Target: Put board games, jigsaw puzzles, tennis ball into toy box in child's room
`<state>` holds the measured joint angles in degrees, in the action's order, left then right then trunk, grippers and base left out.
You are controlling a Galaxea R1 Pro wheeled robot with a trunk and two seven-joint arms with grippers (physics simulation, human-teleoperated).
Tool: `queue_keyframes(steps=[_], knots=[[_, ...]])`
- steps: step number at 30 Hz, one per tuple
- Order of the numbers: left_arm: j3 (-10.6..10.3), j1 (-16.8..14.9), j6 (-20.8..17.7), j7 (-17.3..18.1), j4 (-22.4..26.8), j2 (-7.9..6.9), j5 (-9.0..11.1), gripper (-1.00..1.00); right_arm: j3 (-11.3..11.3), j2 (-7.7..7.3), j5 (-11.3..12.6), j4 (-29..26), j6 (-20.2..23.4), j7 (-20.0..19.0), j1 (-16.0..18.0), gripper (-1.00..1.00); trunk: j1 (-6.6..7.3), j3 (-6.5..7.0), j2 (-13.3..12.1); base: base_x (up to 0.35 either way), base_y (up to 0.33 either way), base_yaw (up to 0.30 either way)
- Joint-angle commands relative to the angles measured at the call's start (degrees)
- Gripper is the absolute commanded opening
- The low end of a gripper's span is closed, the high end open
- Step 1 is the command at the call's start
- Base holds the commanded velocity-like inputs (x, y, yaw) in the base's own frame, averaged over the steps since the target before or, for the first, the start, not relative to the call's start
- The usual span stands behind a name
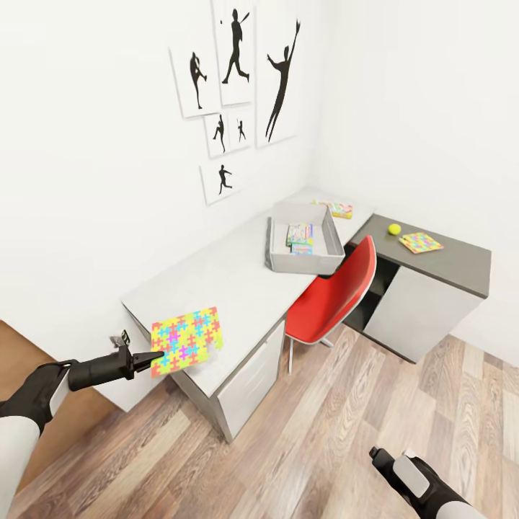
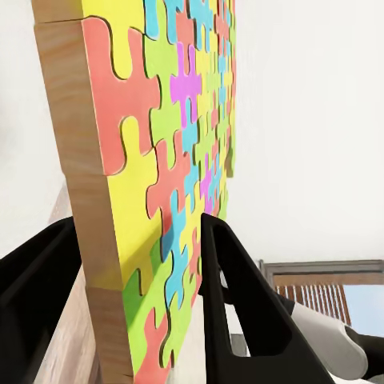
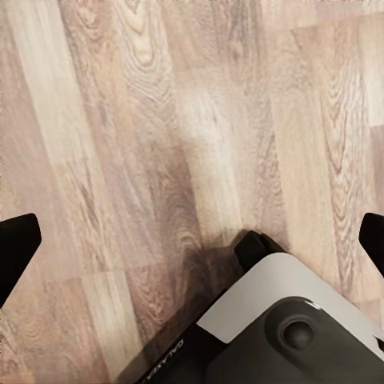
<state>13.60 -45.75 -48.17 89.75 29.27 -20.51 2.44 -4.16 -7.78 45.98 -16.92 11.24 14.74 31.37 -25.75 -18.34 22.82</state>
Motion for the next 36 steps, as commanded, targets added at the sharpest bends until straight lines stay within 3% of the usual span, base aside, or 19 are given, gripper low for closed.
queue_keyframes(steps=[1,17,26,36], knots=[[-0.01,-0.04,-0.61,0.25,0.0,0.01,-0.07,-1.0,-0.24,0.03,0.17,-0.16,0.3,0.29,0.01,1.0,-0.03,0.0,0.1,0.0,0.0,0.0],[0.01,-0.04,-0.61,0.25,0.0,0.03,-0.07,-1.0,-0.28,0.82,0.17,0.12,0.13,0.29,0.01,1.0,-0.03,1.51,0.1,0.0,0.0,0.0],[-0.02,-0.04,-0.61,0.25,0.0,0.03,-0.08,-1.0,-0.2,1.08,0.17,1.34,-3.16,0.29,0.01,1.0,-0.03,2.37,0.1,0.0,0.0,0.0],[-0.01,-0.04,-0.61,0.25,0.0,0.03,-0.07,-1.0,1.64,1.2,0.17,1.44,-3.41,0.29,0.01,1.0,-0.03,3.31,0.1,0.0,0.0,0.0]])
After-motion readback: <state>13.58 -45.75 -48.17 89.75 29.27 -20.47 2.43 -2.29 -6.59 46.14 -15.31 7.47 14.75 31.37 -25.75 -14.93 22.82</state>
